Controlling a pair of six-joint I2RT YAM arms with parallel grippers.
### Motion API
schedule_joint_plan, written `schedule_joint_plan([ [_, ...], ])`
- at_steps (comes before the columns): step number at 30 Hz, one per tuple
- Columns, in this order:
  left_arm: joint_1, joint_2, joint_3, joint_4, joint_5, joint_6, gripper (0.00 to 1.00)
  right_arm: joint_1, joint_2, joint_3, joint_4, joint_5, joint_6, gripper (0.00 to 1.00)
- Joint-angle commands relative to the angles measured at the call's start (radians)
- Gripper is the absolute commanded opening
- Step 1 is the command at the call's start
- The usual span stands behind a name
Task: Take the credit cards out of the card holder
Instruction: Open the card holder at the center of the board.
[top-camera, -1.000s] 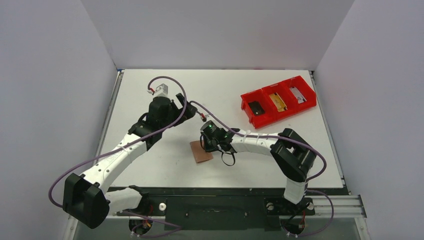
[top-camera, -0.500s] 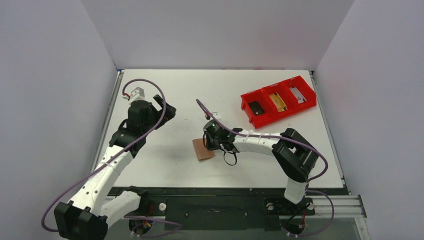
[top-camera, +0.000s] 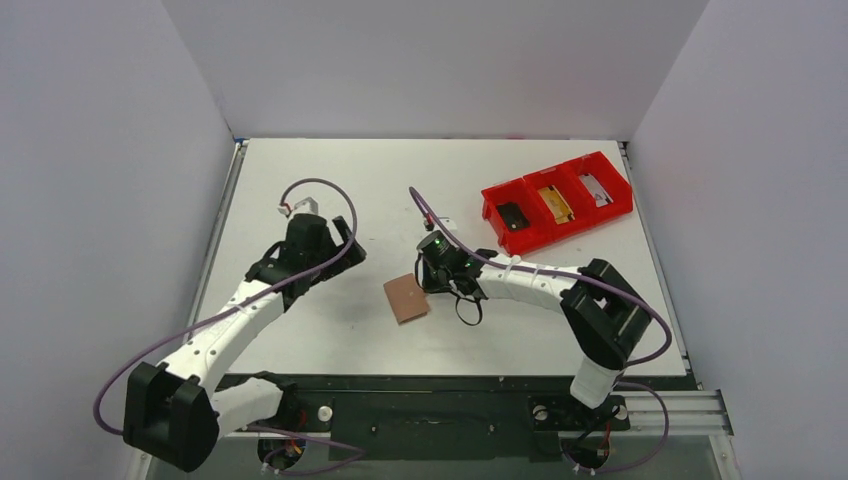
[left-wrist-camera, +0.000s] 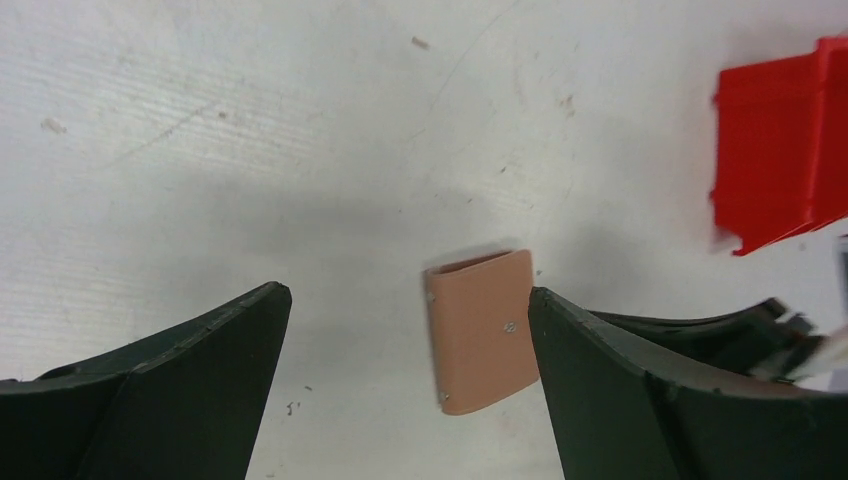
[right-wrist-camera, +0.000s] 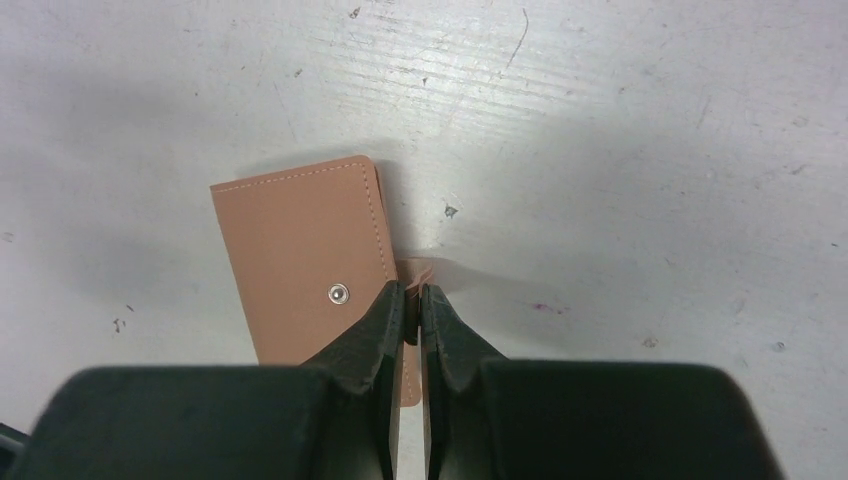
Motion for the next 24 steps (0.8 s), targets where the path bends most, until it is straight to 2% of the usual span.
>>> schedule_joint_plan([
  [1, -0.07, 0.081, -0.022, 0.0, -0.009, -0.003, 0.88, -0.012, -0.096, 0.012, -0.055, 0.043, 0.04, 0.0],
  [5, -0.167, 0.155, -0.047, 0.061, -0.018, -0.027, 0.88, -0.016, -0.139, 0.015, -0.094, 0.054, 0.045, 0.0],
  [11, -0.253, 0.27, -0.037, 0.117, -0.022, -0.043, 0.86, -0.014, -0.203, 0.004, -0.112, 0.043, 0.056, 0.0],
  [16, -0.262, 0.308, -0.019, 0.132, 0.006, -0.042, 0.84, -0.008, -0.25, 0.011, -0.132, 0.048, 0.059, 0.0],
  [24, -0.259, 0.263, 0.012, 0.062, -0.035, -0.031, 0.81, -0.005, -0.274, 0.036, -0.17, 0.08, 0.045, 0.0],
])
